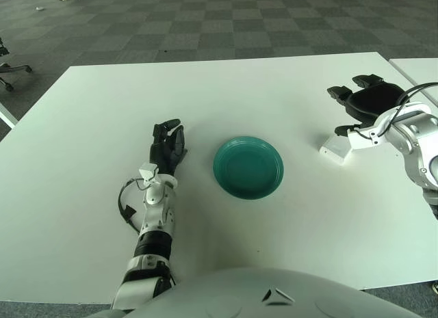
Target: Put the charger into the plate.
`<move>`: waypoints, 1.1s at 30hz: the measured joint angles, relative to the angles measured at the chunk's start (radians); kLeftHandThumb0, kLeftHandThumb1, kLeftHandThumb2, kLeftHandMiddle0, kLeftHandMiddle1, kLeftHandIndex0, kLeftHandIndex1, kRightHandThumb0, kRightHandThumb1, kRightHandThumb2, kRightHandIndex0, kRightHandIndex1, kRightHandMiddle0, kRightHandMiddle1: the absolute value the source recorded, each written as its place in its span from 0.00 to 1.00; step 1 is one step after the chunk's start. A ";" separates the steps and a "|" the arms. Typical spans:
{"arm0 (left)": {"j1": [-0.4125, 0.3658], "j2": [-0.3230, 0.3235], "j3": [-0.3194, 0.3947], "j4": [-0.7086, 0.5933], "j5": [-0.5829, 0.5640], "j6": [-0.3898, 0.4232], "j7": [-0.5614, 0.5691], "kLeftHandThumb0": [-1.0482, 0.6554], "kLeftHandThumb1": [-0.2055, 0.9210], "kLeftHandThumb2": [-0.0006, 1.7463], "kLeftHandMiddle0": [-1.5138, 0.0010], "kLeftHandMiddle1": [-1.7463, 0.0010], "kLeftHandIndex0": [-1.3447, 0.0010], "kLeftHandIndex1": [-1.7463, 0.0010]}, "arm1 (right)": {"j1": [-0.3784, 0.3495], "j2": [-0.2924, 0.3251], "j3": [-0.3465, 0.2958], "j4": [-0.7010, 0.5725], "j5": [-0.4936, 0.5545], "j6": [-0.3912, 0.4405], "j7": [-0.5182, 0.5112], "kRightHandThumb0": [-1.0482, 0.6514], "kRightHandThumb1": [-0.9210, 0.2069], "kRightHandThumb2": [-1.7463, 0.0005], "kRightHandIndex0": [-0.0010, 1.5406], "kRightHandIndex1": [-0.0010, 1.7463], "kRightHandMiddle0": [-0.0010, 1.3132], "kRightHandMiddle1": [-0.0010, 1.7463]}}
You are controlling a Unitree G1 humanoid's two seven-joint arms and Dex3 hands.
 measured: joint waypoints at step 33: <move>0.055 -0.003 -0.039 -0.119 0.015 0.112 0.009 0.41 1.00 0.29 0.75 0.90 0.83 0.01 | 0.181 0.124 0.020 0.219 -0.012 0.138 -0.235 0.00 0.00 0.44 0.00 0.00 0.00 0.00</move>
